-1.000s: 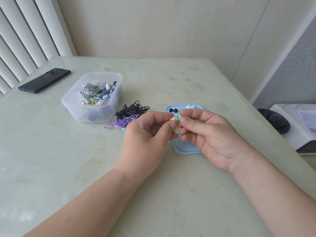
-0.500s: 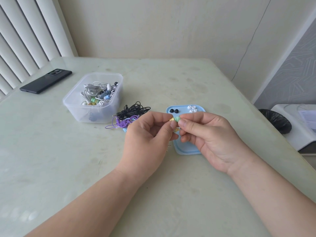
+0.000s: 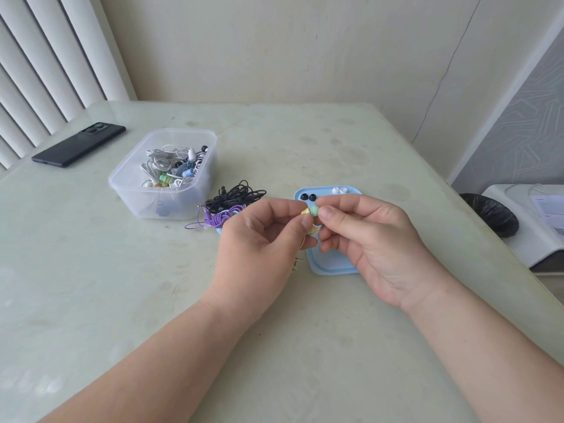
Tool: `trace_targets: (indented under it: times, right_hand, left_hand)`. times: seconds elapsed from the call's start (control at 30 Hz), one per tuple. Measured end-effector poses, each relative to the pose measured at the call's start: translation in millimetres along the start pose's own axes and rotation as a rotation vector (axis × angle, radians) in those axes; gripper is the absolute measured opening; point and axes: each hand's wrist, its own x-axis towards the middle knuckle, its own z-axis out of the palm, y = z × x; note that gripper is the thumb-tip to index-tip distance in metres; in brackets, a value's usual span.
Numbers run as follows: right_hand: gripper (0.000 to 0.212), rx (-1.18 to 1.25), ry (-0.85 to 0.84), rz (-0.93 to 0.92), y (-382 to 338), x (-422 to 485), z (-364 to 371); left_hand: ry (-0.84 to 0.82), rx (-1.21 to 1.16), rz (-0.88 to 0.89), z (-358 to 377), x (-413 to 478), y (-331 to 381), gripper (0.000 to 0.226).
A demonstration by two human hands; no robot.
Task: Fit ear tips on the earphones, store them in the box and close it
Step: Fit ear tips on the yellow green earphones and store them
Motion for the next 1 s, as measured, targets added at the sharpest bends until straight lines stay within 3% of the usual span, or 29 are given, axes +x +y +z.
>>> trace_targets:
  times: [0.17, 0.27, 0.37, 0.6, 0.87, 0.93, 1.0]
  right_hand:
    - [0.015, -0.152, -0.008, -0.056, -2.3, 2.4, -4.3]
    - [0.010, -0.229, 0.169, -0.123, -10.9, 8.5, -16.9]
    - [0.011, -0.596, 0.384, -0.219, -8.6, 18.7, -34.6]
    - [0.002, -1.041, 0.324, -0.296, 8.6, 33.4, -40.0]
    - [0.011, -1.134, 0.336, -0.360, 9.6, 36.3, -36.6]
    - [0.009, -1.032, 0.342, -0.387, 2.4, 29.6, -31.2]
    - [0.007, -0.766, 0.317, -0.318, -5.8, 20.3, -22.1]
  left_hand:
    - [-0.009, -0.037, -0.034, -1.8, 1.4, 0.7, 0.010]
    - [0.013, -0.117, -0.070, -2.8, 2.6, 1.7, 0.010]
    - [0.011, -0.124, -0.078, -1.4, 2.3, 1.2, 0.014]
    - [0.014, -0.111, -0.061, -0.2, 3.4, -2.0, 0.020]
    - [0.013, -0.087, -0.044, 0.2, 4.2, -3.3, 0.021]
    - [0.008, -0.088, -0.050, 0.8, 3.7, -2.8, 0.021]
    - [-0.004, -0.088, -0.058, 0.3, 3.7, -2.4, 0.021]
